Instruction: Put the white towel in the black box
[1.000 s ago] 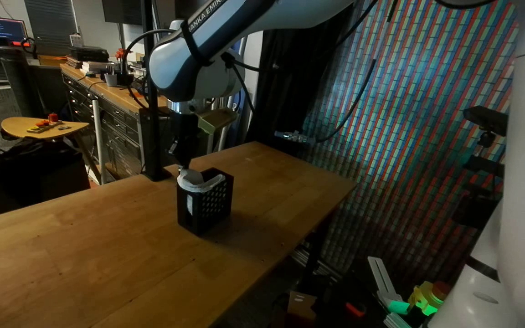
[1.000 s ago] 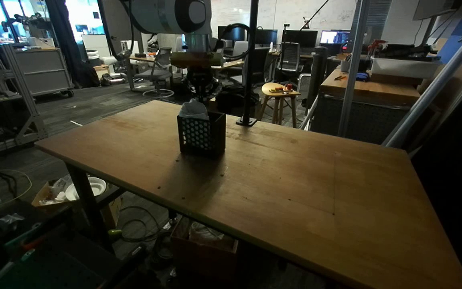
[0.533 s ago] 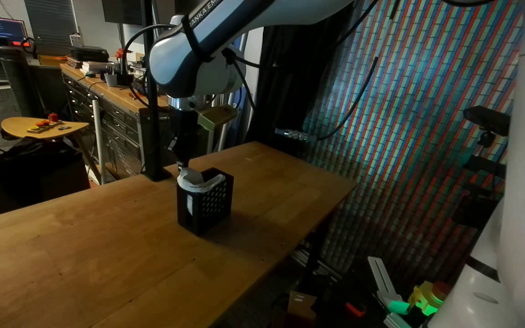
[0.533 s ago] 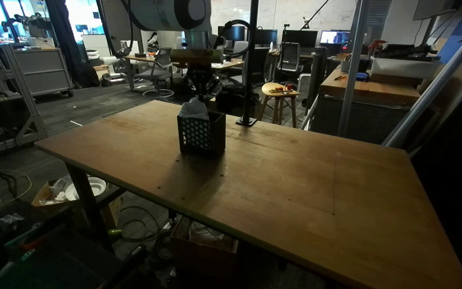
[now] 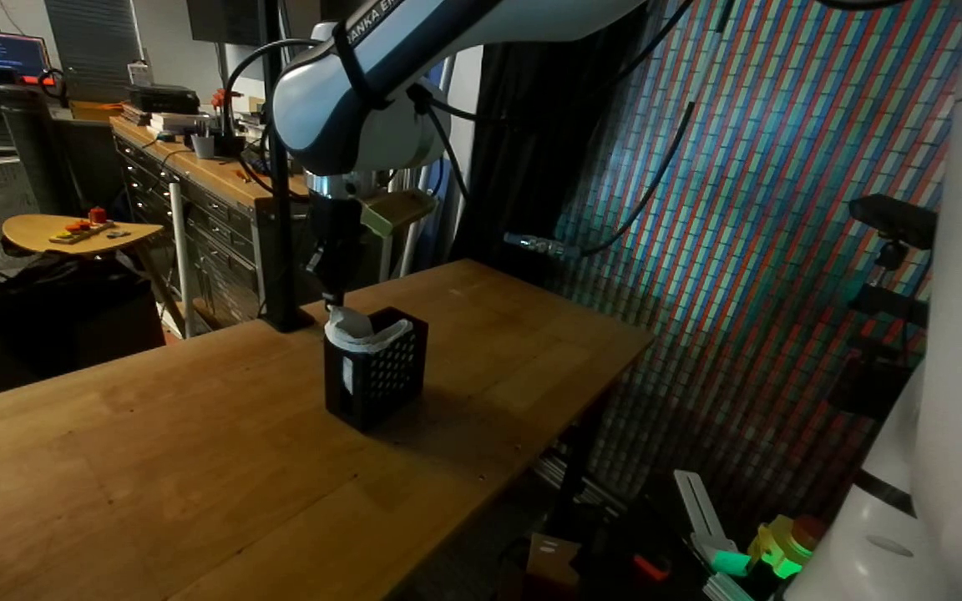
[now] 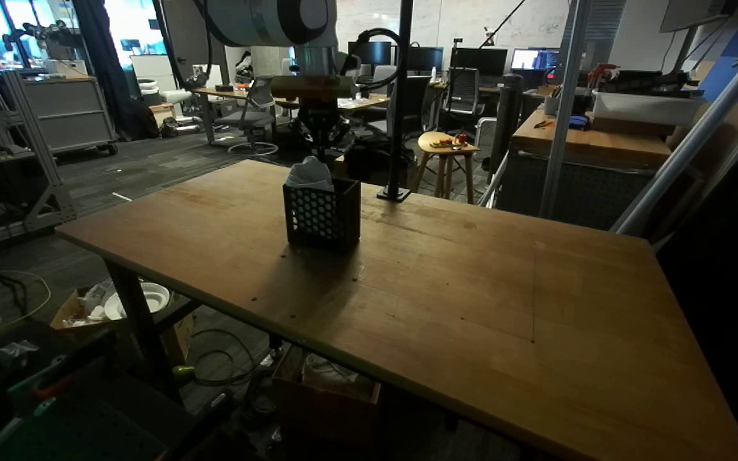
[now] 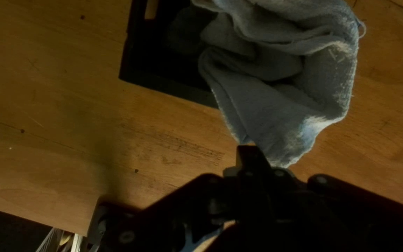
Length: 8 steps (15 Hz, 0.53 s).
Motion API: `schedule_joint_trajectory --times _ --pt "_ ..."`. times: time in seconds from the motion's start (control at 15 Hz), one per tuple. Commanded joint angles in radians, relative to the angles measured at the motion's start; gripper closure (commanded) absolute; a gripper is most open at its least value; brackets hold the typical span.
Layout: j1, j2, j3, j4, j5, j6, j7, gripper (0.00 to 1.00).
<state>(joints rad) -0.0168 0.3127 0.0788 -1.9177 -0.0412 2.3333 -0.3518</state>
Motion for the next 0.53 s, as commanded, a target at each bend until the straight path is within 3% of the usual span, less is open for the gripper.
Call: schedule_joint_trajectory --times 0.0,0.47 --pt "0.021 -0.012 -0.004 0.023 -0.029 -0.013 0.016 0.97" --pt "0.023 -0.026 0.0 -0.018 -0.013 0.004 0.024 0.97"
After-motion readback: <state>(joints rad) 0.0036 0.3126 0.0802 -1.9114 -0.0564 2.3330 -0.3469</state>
